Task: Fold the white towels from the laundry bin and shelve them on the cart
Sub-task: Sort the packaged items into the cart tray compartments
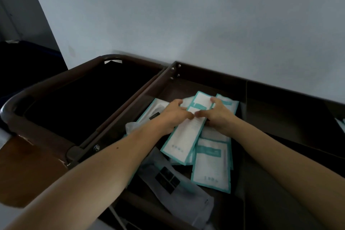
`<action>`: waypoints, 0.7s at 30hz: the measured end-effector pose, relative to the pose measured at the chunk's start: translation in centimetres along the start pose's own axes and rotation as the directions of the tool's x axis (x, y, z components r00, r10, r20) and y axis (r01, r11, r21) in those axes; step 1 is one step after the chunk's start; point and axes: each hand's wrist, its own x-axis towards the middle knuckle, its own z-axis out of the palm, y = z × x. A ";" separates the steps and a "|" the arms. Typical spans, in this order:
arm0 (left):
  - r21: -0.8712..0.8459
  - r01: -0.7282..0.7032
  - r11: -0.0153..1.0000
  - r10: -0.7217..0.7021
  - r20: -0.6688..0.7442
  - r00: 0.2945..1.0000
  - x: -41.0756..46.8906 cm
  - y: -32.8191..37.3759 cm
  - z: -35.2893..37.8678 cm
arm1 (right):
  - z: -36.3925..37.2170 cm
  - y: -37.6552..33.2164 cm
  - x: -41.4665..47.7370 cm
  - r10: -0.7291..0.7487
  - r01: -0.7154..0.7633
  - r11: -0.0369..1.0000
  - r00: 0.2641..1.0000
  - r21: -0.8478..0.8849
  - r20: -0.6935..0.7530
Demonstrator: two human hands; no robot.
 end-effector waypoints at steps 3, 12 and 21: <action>0.030 -0.026 0.999 0.024 0.067 0.997 -0.2 0.2 -0.1 | -0.1 -0.2 -0.1 0.008 -0.009 0.999 0.999 -0.035 -0.039; 0.733 -0.281 0.619 0.362 0.051 0.931 -0.3 0.2 -0.7 | -1.7 -0.7 -0.4 0.024 -0.009 0.997 0.977 0.072 -0.214; 0.889 -0.416 0.193 -0.134 0.444 0.886 -1.8 1.1 -2.1 | -2.0 -0.6 -0.7 0.043 -0.051 0.996 0.992 -0.069 -0.115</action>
